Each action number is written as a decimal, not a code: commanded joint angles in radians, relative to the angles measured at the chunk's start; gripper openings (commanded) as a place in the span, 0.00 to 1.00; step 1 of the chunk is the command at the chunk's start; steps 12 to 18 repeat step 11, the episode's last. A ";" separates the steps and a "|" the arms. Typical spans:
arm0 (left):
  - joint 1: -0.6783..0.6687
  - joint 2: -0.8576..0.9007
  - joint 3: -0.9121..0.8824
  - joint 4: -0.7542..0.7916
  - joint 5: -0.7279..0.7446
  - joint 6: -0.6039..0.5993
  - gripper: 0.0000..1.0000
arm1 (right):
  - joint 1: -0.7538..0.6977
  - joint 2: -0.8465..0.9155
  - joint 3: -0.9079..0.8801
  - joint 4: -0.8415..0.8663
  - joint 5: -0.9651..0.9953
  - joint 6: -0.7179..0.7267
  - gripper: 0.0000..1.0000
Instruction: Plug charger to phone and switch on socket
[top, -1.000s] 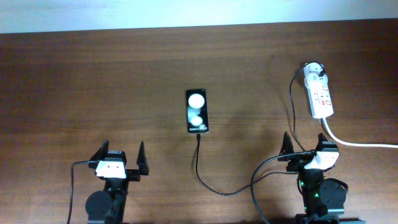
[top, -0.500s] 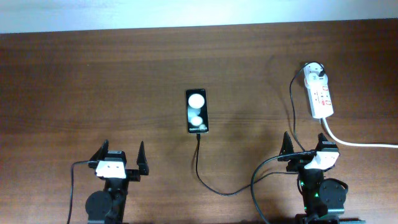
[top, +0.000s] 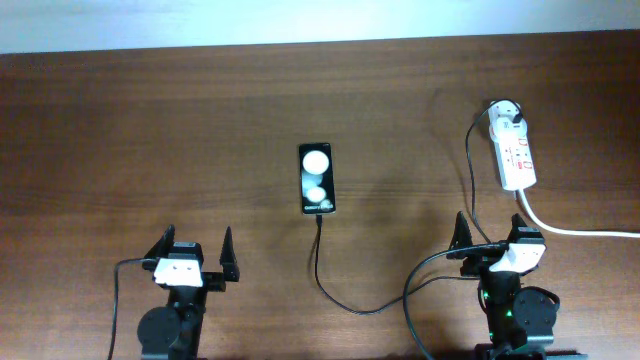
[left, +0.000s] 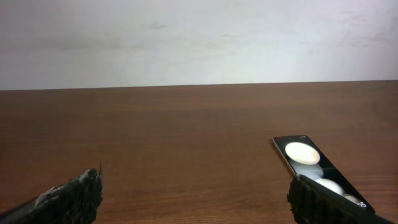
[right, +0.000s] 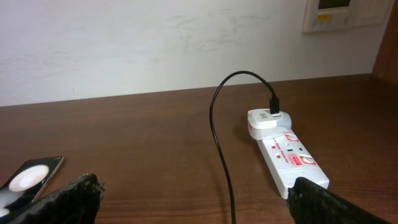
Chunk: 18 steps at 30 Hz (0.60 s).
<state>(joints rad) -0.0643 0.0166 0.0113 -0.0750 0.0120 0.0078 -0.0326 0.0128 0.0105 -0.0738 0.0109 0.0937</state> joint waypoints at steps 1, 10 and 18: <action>0.002 -0.005 -0.002 -0.006 0.011 0.016 0.99 | 0.006 -0.008 -0.005 -0.006 -0.002 -0.008 0.99; 0.002 -0.005 -0.002 -0.006 0.011 0.016 0.99 | 0.006 -0.008 -0.005 -0.006 -0.002 -0.008 0.99; 0.002 -0.005 -0.002 -0.006 0.011 0.016 0.99 | 0.006 -0.008 -0.005 -0.006 -0.002 -0.008 0.99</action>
